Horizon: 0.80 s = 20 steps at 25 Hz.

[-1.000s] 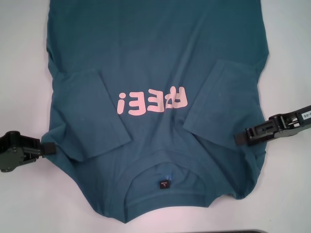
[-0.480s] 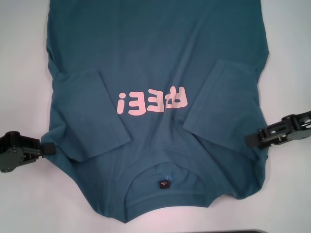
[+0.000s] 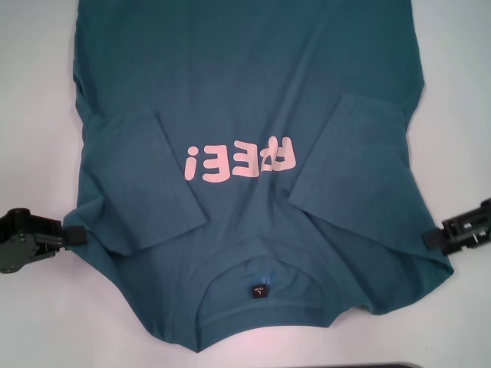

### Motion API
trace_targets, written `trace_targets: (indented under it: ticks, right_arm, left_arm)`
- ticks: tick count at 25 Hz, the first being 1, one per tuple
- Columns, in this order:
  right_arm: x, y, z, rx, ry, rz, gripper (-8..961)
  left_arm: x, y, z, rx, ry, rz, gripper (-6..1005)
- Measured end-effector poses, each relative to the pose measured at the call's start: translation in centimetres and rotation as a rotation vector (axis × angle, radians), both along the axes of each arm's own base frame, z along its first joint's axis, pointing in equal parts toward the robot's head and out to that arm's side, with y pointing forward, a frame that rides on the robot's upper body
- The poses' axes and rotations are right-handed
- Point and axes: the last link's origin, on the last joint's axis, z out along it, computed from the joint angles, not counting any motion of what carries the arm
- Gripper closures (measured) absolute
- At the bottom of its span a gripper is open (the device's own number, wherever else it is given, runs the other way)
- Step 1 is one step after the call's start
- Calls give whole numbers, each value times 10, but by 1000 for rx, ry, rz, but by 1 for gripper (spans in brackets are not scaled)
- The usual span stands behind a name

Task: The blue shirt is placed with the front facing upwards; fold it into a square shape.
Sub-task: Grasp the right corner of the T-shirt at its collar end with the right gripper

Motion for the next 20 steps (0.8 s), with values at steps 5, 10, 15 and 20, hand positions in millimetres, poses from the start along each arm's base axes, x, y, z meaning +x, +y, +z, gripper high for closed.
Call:
trace_targets:
  ticks: [5, 10, 15, 20]
  right_arm:
    - [8, -7, 1, -33, -44, -21, 215]
    - [11, -7, 6, -28, -59, -27, 215]
    - [14, -9, 4, -44, -80, -32, 224]
    - [16, -10, 0, -49, -90, -39, 233]
  left_arm:
    - [-1, 0, 0, 2, 2, 2, 972]
    - [-1, 0, 0, 4, 3, 3, 972]
    - [-1, 0, 0, 4, 3, 5, 971]
    - [-1, 0, 0, 5, 5, 5, 971]
